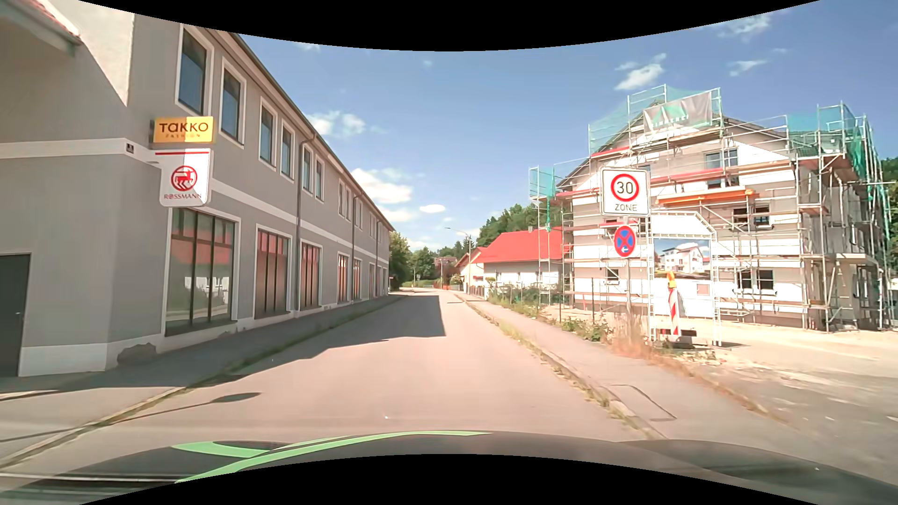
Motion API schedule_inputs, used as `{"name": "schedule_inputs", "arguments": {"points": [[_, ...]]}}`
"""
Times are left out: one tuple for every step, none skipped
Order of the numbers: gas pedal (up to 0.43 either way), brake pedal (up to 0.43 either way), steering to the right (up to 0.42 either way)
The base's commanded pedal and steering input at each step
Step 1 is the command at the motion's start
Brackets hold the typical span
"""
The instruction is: Follow the waypoints while adhering to traffic rules and regulations
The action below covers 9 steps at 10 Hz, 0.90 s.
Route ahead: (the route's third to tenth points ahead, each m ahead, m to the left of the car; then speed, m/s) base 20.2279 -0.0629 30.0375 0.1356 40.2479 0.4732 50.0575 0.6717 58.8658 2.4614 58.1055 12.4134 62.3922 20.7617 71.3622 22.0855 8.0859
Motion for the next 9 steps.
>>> {"name": "schedule_inputs", "arguments": {"points": [[0.067, 0.000, -0.002], [0.059, 0.000, -0.002], [0.059, 0.000, 0.001], [0.059, 0.000, 0.001], [0.059, 0.000, 0.001], [0.059, 0.000, 0.001], [0.059, 0.000, 0.001], [0.059, 0.000, 0.000], [0.047, 0.000, 0.000]]}}
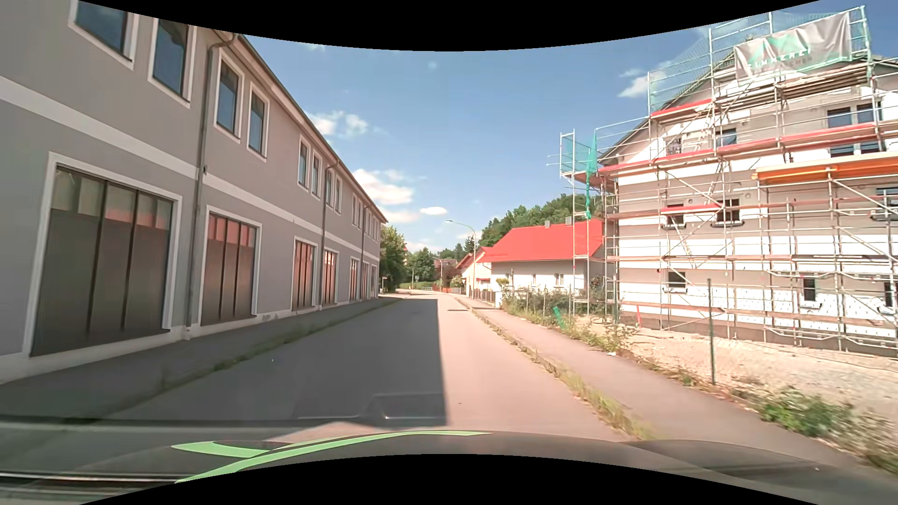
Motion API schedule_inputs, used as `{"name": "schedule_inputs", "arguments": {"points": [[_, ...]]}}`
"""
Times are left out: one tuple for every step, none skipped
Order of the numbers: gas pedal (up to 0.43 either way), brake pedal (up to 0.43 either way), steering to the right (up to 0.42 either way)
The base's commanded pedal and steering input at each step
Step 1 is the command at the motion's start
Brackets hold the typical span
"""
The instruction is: Follow the waypoints while adhering to traffic rules and regulations
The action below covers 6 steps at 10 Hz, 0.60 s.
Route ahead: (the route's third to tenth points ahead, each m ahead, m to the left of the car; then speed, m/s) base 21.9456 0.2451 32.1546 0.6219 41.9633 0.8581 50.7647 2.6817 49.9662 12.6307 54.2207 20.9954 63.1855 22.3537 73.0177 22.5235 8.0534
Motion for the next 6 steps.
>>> {"name": "schedule_inputs", "arguments": {"points": [[0.039, 0.000, -0.001], [0.028, 0.000, -0.003], [0.028, 0.000, -0.006], [0.028, 0.000, -0.009], [0.028, 0.000, -0.008], [0.028, 0.000, -0.008]]}}
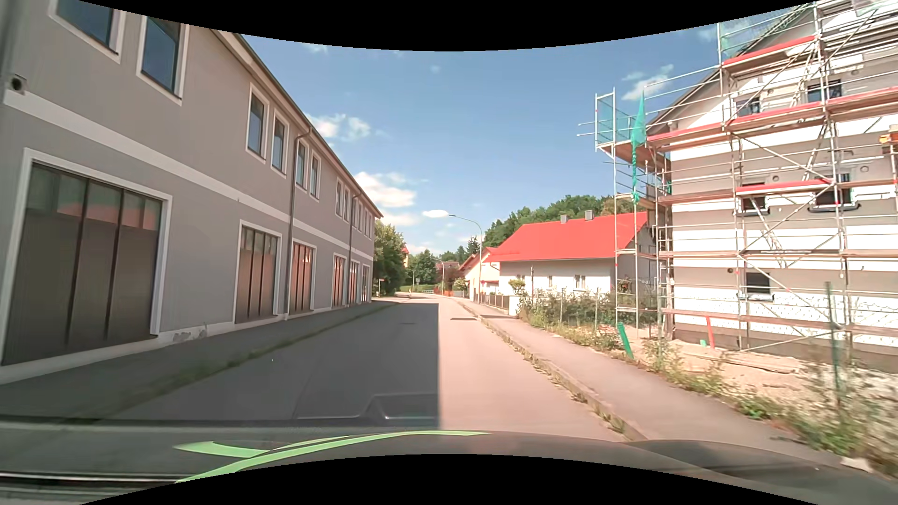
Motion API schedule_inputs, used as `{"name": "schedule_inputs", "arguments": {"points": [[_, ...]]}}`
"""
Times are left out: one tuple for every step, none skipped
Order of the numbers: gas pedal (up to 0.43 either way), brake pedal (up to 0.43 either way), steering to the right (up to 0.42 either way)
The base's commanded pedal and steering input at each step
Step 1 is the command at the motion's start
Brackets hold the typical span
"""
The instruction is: Follow the waypoints while adhering to traffic rules and regulations
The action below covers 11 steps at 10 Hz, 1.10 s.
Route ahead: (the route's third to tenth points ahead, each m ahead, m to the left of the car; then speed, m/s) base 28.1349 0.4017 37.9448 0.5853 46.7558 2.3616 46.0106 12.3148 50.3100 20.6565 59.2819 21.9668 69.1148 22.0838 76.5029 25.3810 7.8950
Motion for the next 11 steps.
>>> {"name": "schedule_inputs", "arguments": {"points": [[0.028, 0.000, -0.008], [0.028, 0.000, -0.007], [0.028, 0.000, -0.008], [0.028, 0.000, -0.008], [0.000, 0.000, -0.007], [0.000, 0.000, -0.007], [0.000, 0.000, -0.005], [0.000, 0.000, -0.004], [0.000, 0.000, -0.004], [0.000, 0.000, -0.004], [0.000, 0.000, -0.004]]}}
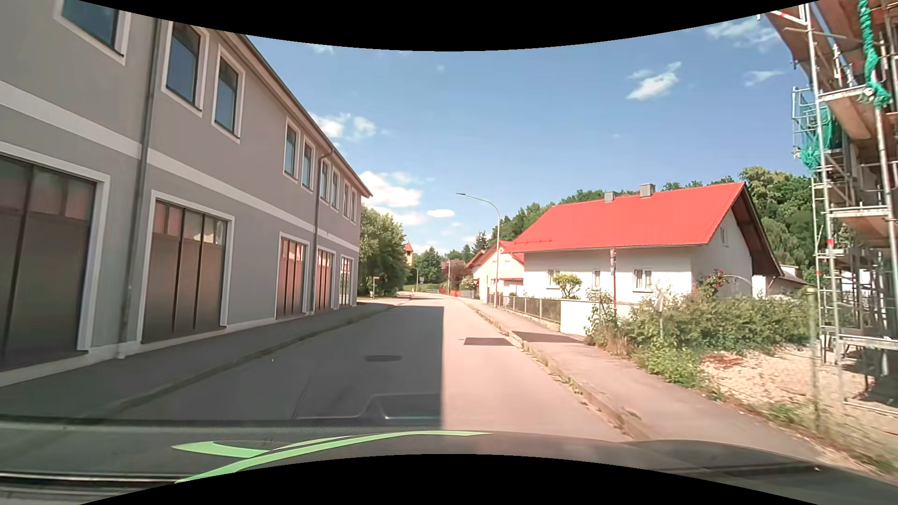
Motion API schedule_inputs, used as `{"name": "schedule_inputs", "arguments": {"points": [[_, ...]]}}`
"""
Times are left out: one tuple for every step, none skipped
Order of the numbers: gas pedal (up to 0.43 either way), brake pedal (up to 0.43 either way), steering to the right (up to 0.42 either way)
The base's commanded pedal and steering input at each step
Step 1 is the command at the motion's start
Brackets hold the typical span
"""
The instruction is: Follow the waypoints while adhering to traffic rules and regulations
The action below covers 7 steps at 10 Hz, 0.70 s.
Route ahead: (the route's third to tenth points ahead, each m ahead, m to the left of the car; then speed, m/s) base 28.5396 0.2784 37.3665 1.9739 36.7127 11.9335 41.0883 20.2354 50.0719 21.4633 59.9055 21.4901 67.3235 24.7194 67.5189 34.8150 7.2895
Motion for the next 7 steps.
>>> {"name": "schedule_inputs", "arguments": {"points": [[0.000, 0.000, -0.004], [0.028, 0.000, -0.002], [0.039, 0.000, 0.001], [0.039, 0.000, 0.001], [0.047, 0.000, 0.001], [0.059, 0.000, 0.001], [0.059, 0.000, 0.001]]}}
